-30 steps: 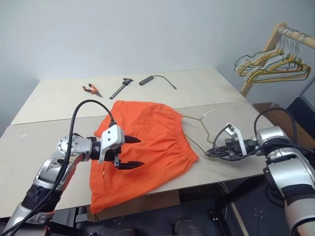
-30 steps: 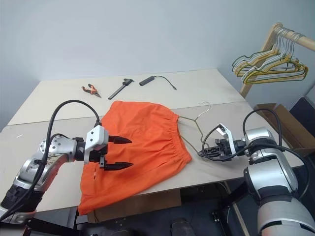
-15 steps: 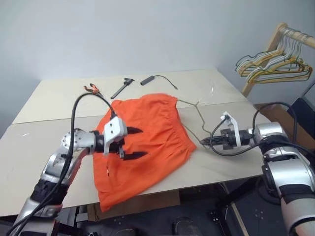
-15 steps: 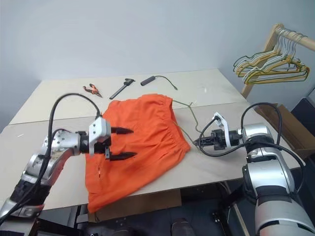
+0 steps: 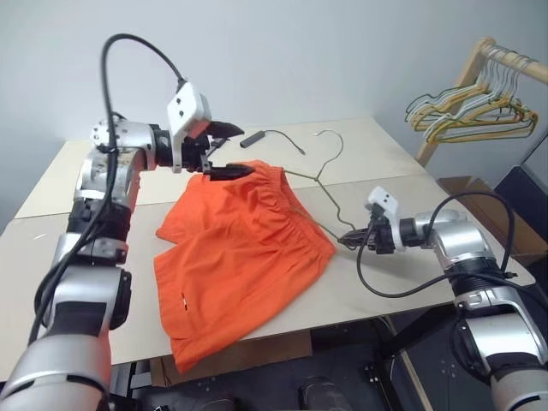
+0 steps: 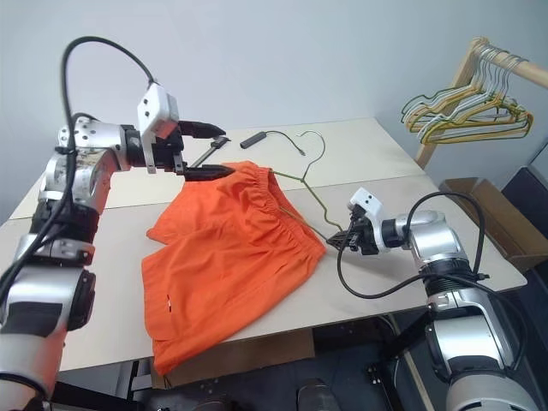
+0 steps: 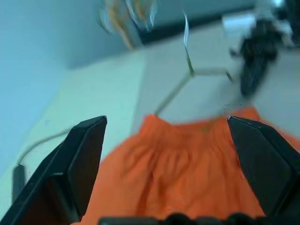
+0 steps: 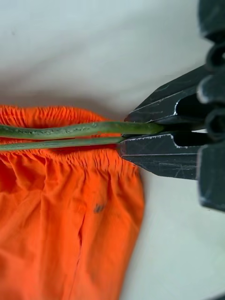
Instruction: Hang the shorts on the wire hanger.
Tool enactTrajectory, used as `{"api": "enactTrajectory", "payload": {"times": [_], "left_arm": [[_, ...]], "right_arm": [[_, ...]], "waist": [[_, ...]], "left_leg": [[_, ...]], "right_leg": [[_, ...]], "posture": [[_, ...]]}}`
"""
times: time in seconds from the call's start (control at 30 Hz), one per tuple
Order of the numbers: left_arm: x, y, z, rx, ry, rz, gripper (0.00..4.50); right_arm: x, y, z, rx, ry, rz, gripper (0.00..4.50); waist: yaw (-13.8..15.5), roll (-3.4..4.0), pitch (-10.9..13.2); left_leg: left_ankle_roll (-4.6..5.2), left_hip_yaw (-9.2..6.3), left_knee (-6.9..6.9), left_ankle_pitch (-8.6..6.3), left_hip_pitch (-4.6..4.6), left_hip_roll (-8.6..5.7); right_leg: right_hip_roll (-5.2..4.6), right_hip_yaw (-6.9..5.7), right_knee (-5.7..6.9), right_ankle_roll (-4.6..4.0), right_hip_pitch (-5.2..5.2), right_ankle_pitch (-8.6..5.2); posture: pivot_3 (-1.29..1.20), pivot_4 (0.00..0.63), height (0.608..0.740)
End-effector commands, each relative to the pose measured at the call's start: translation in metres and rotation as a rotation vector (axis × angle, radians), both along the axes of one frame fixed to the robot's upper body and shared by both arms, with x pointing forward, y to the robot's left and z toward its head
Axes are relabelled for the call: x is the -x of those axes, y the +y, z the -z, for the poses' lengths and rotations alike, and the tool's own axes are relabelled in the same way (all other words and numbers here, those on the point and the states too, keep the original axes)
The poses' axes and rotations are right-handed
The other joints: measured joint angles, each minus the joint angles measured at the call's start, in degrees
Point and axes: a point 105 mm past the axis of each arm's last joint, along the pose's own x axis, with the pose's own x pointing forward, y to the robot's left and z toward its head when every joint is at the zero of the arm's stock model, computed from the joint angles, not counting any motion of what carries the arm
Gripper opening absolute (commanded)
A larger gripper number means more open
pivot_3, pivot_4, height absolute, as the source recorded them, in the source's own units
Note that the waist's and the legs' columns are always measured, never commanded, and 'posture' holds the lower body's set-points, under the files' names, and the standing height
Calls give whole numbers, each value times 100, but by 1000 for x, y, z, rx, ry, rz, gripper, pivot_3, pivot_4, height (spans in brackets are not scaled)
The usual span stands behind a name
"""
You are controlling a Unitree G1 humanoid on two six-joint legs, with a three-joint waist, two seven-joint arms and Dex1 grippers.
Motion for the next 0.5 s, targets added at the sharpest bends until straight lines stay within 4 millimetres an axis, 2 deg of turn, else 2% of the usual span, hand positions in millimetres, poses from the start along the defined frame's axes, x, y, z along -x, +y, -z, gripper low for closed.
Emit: {"api": "enactTrajectory", "payload": {"times": [0.03, 0.2, 0.5], "left_arm": [[-9, 6, -8, -121, -48, 2, 4481], [-14, 3, -9, -192, -40, 8, 4481], [-8, -6, 0, -297, 35, 91, 4481]], "right_arm": [[-5, 8, -22, 20, -135, -35, 0], [-3, 16, -28, 78, -210, -77, 0], [2, 30, -39, 108, -291, -130, 0]], "waist": [[-32, 0, 1], [-91, 0, 0], [-107, 0, 1]], "left_leg": [[0, 1, 0, 0, -4, 0], [1, -3, 17, 1, -77, -2], [3, -4, 21, 0, -79, -1]], "right_leg": [[0, 1, -1, 0, -3, 0], [-3, 1, 8, 2, -67, 1], [-2, 1, 10, 4, -67, 0]], "posture": [[-109, 0, 740], [-126, 0, 740], [-133, 0, 740]]}}
